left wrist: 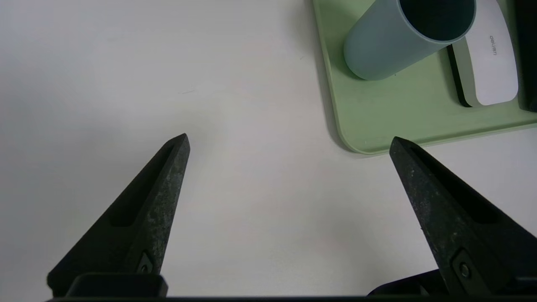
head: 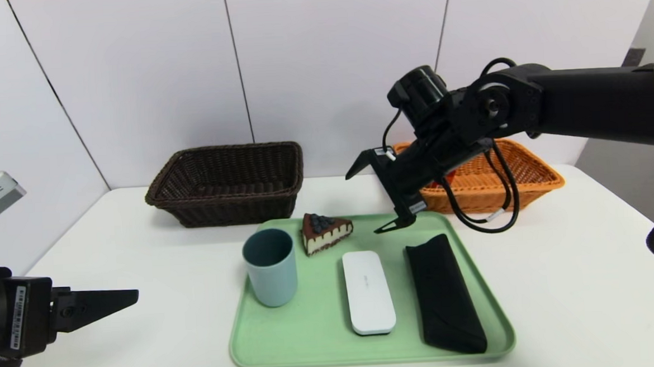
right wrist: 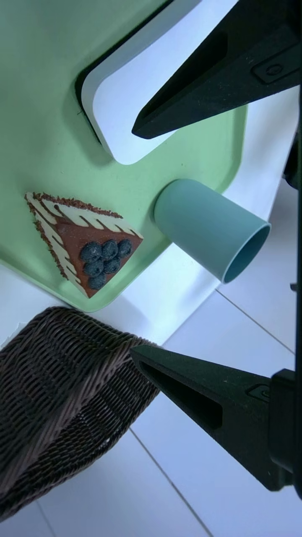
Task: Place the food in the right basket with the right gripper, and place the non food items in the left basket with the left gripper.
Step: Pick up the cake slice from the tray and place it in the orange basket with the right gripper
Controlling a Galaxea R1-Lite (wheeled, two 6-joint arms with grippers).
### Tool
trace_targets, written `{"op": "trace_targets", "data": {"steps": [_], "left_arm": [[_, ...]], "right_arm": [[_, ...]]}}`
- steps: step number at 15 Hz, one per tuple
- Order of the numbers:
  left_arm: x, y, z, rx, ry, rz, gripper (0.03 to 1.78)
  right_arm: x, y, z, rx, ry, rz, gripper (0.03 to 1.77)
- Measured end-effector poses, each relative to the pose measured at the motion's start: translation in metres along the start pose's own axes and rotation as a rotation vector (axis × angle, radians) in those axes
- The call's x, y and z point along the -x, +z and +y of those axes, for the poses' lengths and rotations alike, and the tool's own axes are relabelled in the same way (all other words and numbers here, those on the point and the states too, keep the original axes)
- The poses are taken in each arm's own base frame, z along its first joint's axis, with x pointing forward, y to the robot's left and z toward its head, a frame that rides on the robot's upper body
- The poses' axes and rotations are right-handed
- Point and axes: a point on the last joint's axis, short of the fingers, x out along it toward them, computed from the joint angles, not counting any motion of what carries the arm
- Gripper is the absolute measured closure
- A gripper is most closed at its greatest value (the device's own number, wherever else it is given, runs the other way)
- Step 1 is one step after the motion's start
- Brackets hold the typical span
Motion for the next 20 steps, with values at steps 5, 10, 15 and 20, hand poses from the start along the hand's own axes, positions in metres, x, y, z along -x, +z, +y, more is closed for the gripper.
{"op": "trace_targets", "data": {"steps": [5, 10, 15, 20], "left_arm": [[0.000, 0.000, -0.001, -0.007, -0.006, 0.003, 0.12], [-0.001, -0.002, -0.002, -0.015, -0.006, 0.011, 0.12], [-0.002, -0.005, -0.002, -0.016, -0.004, 0.020, 0.12], [-0.002, -0.009, -0.002, -0.020, -0.008, 0.025, 0.12]], "right_arm": [[-0.020, 0.011, 0.001, -0.056, 0.023, 0.060, 0.11], [-0.042, 0.017, -0.002, -0.095, 0.017, 0.071, 0.11], [-0.057, 0.016, -0.004, -0.088, 0.011, 0.078, 0.11], [-0.067, 0.010, -0.005, -0.075, 0.009, 0.089, 0.11]]}}
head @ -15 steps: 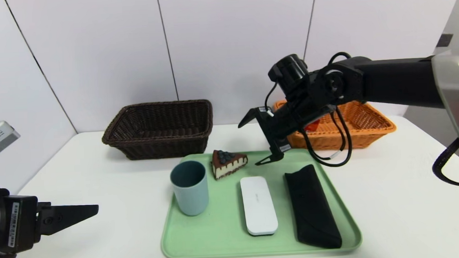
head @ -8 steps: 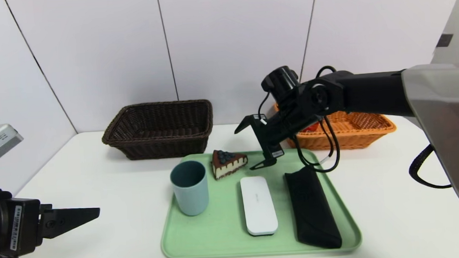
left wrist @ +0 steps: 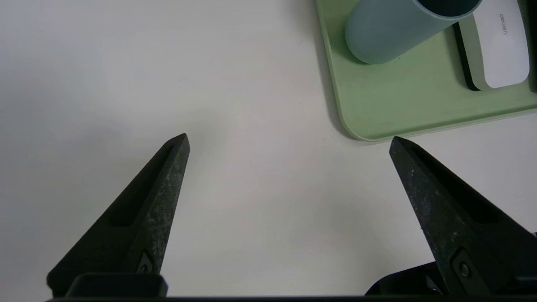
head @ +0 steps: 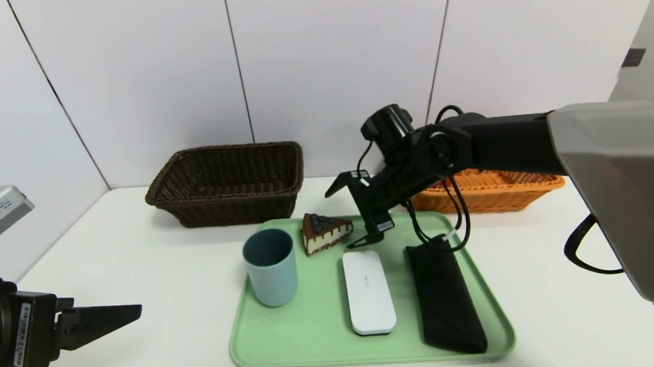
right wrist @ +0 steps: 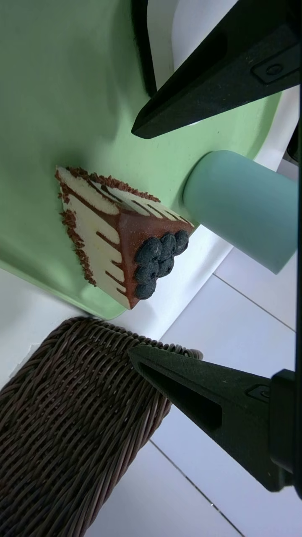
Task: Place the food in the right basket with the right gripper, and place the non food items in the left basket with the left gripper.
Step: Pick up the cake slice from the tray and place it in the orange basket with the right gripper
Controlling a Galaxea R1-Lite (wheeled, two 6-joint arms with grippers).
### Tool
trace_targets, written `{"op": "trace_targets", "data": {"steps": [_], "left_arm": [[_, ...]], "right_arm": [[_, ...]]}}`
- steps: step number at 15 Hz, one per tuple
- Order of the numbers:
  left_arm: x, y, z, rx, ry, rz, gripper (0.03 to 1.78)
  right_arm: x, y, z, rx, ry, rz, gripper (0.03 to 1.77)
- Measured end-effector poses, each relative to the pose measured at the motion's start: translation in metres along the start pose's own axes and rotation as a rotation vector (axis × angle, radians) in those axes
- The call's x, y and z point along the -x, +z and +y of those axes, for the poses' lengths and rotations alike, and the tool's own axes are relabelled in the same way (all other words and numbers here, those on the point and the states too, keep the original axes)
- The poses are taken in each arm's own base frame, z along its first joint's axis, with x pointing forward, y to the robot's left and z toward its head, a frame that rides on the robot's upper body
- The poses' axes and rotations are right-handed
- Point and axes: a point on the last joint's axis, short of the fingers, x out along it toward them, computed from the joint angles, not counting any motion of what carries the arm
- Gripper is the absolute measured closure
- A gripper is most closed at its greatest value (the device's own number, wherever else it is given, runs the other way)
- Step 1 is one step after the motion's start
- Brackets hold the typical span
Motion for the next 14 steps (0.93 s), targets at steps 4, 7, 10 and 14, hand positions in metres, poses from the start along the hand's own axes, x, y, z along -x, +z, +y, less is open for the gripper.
{"op": "trace_targets", "data": {"steps": [4, 7, 10, 14], "left_arm": [[0.000, -0.003, 0.000, 0.000, 0.000, 0.004, 0.12], [0.001, -0.003, 0.000, 0.000, -0.001, 0.003, 0.12], [0.001, -0.003, 0.000, 0.000, 0.000, 0.001, 0.12], [0.001, -0.003, 0.000, -0.001, -0.001, 0.000, 0.12]], "right_arm": [[-0.003, -0.003, 0.000, 0.007, -0.001, 0.004, 0.11], [-0.006, -0.003, 0.000, 0.011, 0.006, 0.006, 0.10], [-0.009, -0.003, 0.000, 0.014, 0.008, 0.008, 0.10], [-0.013, -0.002, -0.001, 0.016, 0.010, 0.010, 0.10]]}}
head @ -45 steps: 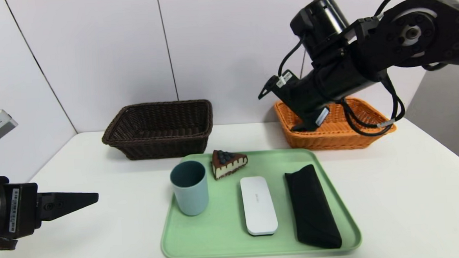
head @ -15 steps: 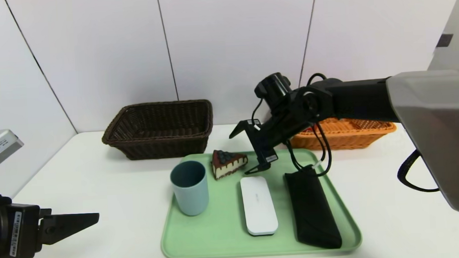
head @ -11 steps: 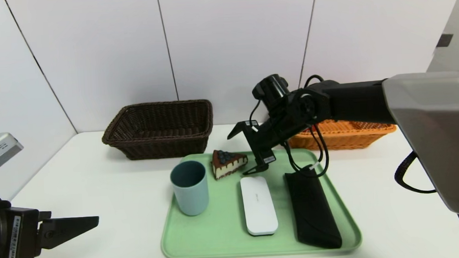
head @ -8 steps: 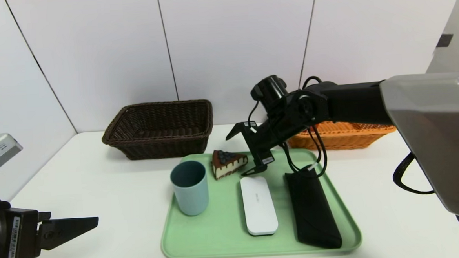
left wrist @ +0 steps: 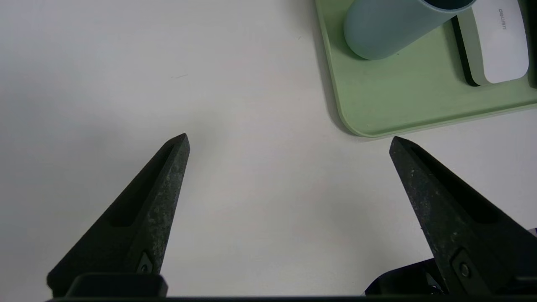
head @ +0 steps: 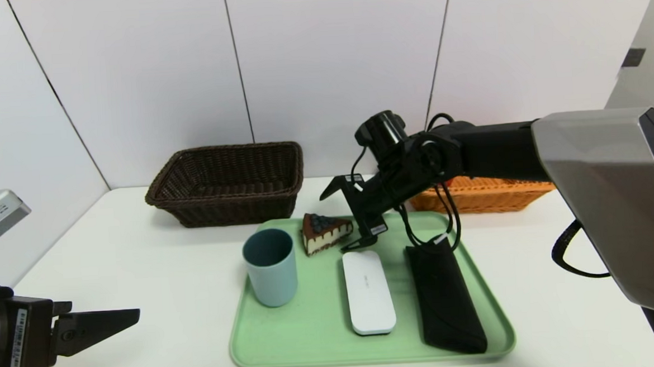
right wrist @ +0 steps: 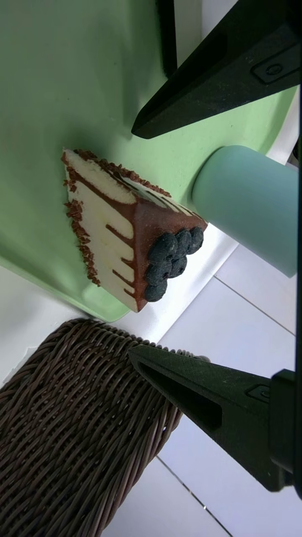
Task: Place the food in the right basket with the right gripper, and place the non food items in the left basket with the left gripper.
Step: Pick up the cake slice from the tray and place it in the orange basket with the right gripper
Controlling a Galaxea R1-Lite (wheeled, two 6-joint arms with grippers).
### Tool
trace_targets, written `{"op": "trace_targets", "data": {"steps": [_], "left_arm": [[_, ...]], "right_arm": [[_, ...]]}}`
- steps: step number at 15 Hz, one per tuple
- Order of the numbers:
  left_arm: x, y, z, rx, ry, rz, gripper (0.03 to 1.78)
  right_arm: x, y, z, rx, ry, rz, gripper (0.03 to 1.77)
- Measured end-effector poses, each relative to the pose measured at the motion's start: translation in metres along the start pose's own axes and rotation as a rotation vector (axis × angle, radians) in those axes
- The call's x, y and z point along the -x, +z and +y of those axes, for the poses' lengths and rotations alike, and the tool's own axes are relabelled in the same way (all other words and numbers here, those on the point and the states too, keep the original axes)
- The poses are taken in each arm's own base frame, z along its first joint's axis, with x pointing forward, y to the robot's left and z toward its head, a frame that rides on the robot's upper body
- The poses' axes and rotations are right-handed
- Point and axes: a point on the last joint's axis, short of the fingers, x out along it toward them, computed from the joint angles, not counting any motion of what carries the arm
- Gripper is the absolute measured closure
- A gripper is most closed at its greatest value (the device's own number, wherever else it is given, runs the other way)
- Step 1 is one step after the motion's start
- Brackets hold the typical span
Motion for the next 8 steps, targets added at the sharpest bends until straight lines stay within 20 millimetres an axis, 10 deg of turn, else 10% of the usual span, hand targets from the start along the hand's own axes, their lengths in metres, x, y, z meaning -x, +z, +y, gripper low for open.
{"op": "trace_targets", "data": {"steps": [8], "left_arm": [[0.0005, -0.0003, 0.0000, -0.002, 0.000, -0.001, 0.12]], "right_arm": [[-0.0067, 0.0011, -0.0024, -0.001, -0.010, 0.001, 0.16]]}}
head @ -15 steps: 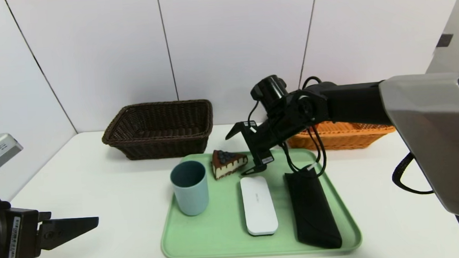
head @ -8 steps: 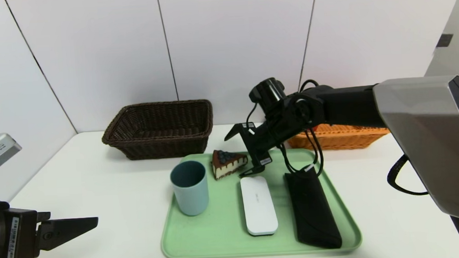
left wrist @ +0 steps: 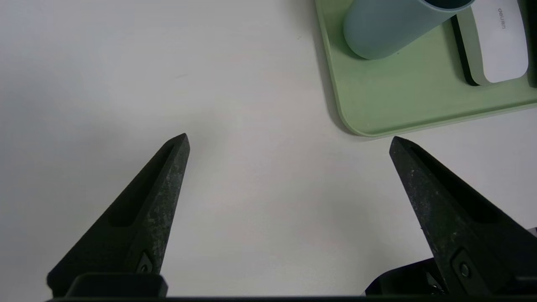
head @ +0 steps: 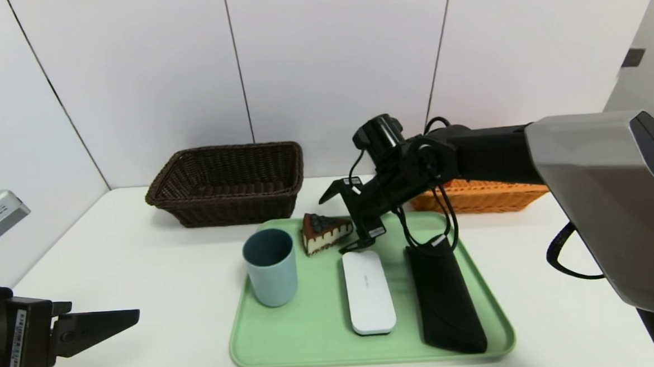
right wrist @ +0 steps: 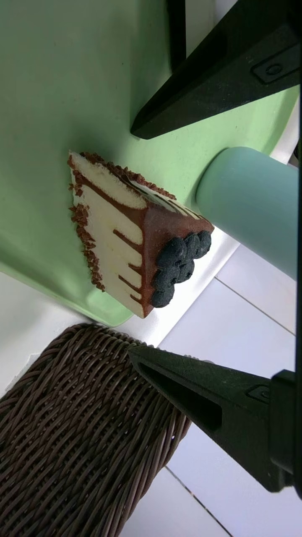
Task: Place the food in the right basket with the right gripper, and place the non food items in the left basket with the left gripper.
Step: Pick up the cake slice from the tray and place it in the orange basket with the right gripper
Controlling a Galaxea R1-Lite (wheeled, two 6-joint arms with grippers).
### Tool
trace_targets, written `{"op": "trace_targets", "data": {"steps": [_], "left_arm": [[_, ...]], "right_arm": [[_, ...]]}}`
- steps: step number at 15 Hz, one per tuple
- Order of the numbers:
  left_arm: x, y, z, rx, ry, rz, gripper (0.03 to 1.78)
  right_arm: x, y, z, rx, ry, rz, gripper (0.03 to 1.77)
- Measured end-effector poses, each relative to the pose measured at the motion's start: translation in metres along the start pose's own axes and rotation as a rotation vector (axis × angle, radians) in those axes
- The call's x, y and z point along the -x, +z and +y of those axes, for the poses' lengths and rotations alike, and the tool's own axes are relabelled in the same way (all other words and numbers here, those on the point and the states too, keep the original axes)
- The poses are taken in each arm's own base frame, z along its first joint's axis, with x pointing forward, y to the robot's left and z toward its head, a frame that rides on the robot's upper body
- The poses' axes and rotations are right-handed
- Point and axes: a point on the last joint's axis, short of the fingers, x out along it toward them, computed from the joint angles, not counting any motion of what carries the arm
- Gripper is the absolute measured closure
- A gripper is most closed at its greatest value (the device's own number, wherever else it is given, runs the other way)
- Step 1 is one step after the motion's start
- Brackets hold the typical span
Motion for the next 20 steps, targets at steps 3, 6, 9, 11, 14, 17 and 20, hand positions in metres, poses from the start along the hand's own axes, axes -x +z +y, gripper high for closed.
{"op": "trace_targets", "data": {"steps": [3, 6, 9, 11, 14, 17, 20], "left_arm": [[-0.001, -0.001, 0.000, 0.000, 0.000, 0.003, 0.12], [-0.001, -0.001, 0.000, -0.001, -0.001, 0.004, 0.12], [-0.001, -0.001, 0.000, 0.001, 0.000, 0.003, 0.12], [-0.001, -0.001, 0.000, 0.002, 0.000, 0.002, 0.12], [0.000, -0.001, 0.000, 0.003, 0.001, 0.002, 0.12], [0.001, -0.001, 0.000, 0.004, 0.002, -0.002, 0.12], [0.001, -0.001, 0.000, 0.003, 0.002, -0.001, 0.12]], "right_arm": [[-0.001, 0.000, 0.000, 0.001, -0.001, -0.001, 0.66], [-0.001, 0.001, 0.000, 0.006, 0.008, 0.000, 0.98], [-0.001, 0.000, 0.001, 0.008, 0.012, 0.000, 1.64], [-0.001, 0.000, 0.001, 0.008, 0.013, 0.000, 1.64], [0.000, 0.000, 0.001, 0.009, 0.013, 0.000, 1.64], [0.008, -0.004, 0.005, 0.019, 0.029, 0.001, 1.64], [0.025, -0.012, 0.012, 0.039, 0.064, 0.006, 1.64]]}}
